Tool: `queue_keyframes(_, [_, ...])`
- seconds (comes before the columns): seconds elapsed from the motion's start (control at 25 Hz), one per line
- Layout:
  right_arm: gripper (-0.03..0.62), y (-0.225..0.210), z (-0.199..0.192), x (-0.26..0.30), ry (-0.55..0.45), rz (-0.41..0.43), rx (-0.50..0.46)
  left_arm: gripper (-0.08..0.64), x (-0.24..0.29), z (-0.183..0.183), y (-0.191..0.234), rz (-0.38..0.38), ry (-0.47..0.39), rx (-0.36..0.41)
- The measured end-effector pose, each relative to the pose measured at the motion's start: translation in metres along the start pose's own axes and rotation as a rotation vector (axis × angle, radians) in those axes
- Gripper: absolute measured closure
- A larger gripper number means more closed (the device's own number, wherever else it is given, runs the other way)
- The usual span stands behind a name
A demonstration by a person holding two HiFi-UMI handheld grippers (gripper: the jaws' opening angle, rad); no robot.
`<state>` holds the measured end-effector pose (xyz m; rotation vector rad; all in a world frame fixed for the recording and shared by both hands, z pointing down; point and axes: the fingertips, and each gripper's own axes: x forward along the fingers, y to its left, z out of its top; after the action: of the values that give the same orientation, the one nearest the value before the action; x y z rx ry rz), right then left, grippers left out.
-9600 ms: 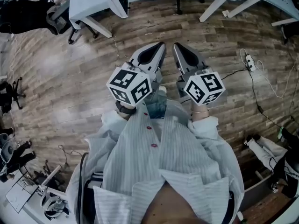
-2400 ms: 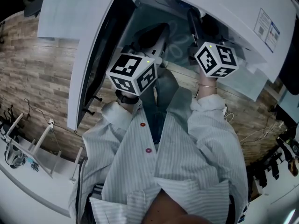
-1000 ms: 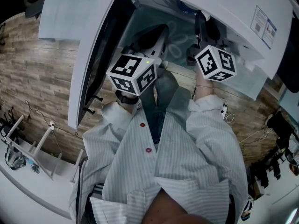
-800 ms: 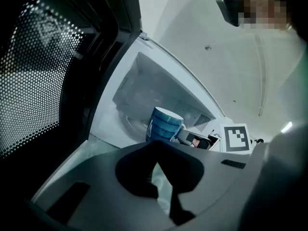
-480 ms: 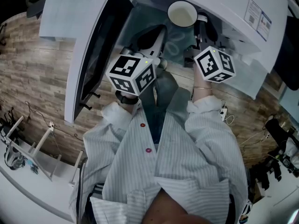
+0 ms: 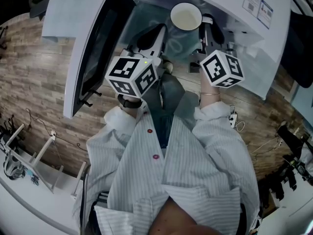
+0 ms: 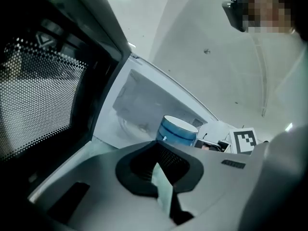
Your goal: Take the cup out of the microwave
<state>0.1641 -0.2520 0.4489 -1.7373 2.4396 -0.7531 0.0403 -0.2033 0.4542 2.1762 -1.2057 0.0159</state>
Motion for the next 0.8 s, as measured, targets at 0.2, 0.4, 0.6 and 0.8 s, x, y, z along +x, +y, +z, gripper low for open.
queue_keyframes(0.2, [0.54,0.007,0.006,-0.019,-0.003,0.01,0.002,0.552,-0.009,0.004,-0.014,-0.012,-0.013,0.009])
queue_keyframes(0.4, [0.54,0.013,0.017,-0.037,-0.02,0.017,0.019,0.552,-0.013,0.014,-0.03,-0.035,-0.027,0.033])
queue_keyframes(0.6, [0.54,0.024,0.032,-0.06,-0.039,0.021,0.041,0.552,-0.025,0.028,-0.05,-0.063,-0.043,0.054])
queue_keyframes(0.8, [0.54,0.039,0.054,-0.084,-0.059,0.037,0.063,0.552,-0.04,0.046,-0.07,-0.09,-0.066,0.077])
